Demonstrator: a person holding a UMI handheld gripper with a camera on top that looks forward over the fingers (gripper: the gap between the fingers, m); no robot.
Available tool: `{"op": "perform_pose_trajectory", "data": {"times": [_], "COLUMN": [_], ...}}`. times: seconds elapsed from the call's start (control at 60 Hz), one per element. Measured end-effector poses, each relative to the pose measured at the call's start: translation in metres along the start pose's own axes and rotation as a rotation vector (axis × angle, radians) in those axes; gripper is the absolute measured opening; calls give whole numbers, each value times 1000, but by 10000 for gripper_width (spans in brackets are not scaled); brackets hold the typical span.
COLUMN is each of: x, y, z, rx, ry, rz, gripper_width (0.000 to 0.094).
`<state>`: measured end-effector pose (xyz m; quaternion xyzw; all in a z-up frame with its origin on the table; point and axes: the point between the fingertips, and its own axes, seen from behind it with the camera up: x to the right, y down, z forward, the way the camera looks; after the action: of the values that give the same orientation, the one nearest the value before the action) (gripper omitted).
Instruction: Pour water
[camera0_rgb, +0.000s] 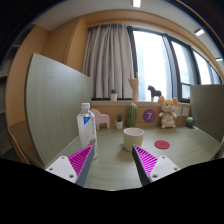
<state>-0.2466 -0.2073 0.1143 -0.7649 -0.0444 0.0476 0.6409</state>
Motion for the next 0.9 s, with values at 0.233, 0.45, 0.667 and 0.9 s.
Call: {"op": "perform_pose_trajectory", "data": {"times": [0.233, 0.45, 0.667, 0.9], "x": [-85, -101, -113, -112], "y": [22, 5, -13, -13], "z": [43, 93, 135, 159], "rx": [-24, -20, 14, 17], "ry": [-91, -84, -109, -92], "rz": [-61, -37, 9, -34], "gripper_width": [772, 770, 769, 654]}}
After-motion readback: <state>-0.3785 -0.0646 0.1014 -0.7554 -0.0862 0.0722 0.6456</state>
